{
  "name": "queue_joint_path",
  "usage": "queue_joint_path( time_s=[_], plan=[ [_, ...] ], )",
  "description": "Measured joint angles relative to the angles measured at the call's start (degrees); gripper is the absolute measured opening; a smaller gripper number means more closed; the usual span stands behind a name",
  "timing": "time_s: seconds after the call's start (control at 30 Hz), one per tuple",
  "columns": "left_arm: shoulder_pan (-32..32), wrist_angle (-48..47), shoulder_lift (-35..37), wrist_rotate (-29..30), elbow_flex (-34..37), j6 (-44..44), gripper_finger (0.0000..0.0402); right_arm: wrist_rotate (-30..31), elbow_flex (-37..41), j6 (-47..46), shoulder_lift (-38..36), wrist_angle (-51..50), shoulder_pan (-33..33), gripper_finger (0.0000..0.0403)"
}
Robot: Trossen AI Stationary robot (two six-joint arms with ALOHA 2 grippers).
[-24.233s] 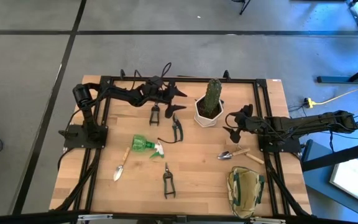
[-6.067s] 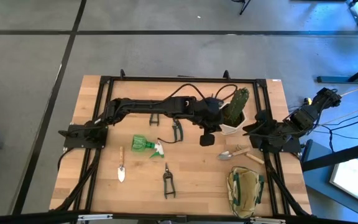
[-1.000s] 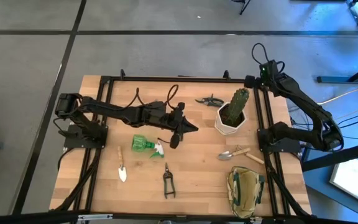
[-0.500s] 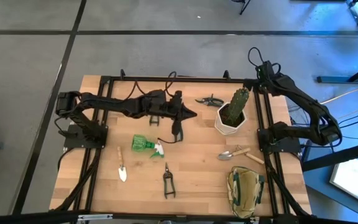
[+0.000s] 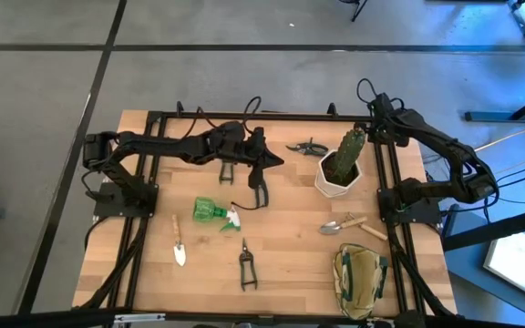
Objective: Pick & Place Garden tools in Gardening bag
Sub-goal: Put the top right hand pruner into the white bag
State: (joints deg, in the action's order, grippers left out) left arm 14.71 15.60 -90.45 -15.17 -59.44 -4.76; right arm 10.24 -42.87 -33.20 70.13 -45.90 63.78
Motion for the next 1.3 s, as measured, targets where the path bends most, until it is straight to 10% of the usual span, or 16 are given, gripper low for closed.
queue_joint_path(
  time_s=[1.3],
  plan=[
    [0.03,-2.18,-0.02,-0.01,0.00,1.07,0.0006,-5.48,3.30,-6.89,7.43,9.01,-7.22,0.0023]
  ],
)
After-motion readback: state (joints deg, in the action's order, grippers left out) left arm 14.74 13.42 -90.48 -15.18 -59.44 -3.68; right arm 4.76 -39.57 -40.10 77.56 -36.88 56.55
